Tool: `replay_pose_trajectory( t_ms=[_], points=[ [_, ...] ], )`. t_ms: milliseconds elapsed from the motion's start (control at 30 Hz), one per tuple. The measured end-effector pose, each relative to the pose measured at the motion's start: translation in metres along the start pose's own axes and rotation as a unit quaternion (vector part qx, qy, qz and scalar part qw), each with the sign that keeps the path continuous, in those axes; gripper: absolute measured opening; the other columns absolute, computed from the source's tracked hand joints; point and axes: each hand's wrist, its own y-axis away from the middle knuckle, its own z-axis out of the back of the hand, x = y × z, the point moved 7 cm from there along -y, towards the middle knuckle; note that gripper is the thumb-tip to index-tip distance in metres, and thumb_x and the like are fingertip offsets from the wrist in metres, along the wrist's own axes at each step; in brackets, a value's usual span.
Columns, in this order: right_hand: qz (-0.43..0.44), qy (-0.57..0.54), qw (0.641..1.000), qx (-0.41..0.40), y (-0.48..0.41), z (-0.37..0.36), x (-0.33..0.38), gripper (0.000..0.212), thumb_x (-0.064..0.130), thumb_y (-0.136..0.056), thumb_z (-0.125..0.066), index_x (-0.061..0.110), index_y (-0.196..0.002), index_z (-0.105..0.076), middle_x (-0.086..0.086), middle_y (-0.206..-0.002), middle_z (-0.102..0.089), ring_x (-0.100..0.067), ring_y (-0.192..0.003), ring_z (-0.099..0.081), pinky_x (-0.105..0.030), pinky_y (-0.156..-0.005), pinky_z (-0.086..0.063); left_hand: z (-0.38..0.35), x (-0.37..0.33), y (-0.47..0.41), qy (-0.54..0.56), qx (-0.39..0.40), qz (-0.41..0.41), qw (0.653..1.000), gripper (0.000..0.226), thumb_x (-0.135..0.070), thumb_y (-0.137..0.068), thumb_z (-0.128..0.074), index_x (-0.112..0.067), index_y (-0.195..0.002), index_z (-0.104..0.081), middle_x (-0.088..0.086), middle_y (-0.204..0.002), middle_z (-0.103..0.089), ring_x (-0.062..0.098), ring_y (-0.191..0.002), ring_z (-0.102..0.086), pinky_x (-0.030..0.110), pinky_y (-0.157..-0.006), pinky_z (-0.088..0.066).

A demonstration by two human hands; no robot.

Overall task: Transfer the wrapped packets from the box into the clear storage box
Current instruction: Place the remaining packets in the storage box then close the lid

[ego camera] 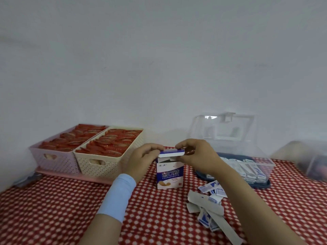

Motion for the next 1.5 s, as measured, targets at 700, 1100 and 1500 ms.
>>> replay_pose_trajectory(
  t_ms=[700, 1100, 1500],
  points=[
    [0.026, -0.018, 0.999, 0.016, 0.002, 0.008, 0.0, 0.007, 0.02, -0.086, -0.076, 0.026, -0.082, -0.075, 0.01, -0.092, -0.076, -0.011, -0.092, -0.07, -0.031, -0.078, -0.062, -0.002, 0.023, -0.004, 0.103, 0.007, 0.036, 0.994, 0.017, -0.011, -0.08, -0.08, -0.022, -0.091, -0.074, -0.015, -0.105, -0.075, 0.003, -0.1, -0.069, 0.025, -0.08, -0.059],
    [0.022, 0.122, 0.99, 0.061, 0.003, -0.003, 0.006, 0.045, 0.05, -0.088, -0.067, 0.029, -0.128, -0.063, 0.013, -0.12, -0.061, -0.012, -0.113, -0.057, -0.033, -0.09, -0.053, 0.001, 0.018, -0.003, 0.022, 0.071, 0.024, 0.997, 0.016, -0.02, -0.074, -0.085, -0.033, -0.082, -0.079, -0.03, -0.108, -0.068, 0.001, -0.113, -0.059, 0.029, -0.094, -0.055],
    [0.043, 0.03, 0.998, 0.028, 0.004, -0.008, 0.023, 0.016, 0.016, -0.083, -0.077, 0.028, -0.075, -0.072, 0.015, -0.081, -0.072, -0.006, -0.081, -0.069, -0.025, -0.072, -0.062, 0.002, 0.008, -0.009, -0.101, 0.09, -0.024, 0.991, 0.021, -0.037, -0.073, -0.081, -0.048, -0.088, -0.072, -0.028, -0.11, -0.068, 0.002, -0.108, -0.061, 0.041, -0.1, -0.051]
  ],
)
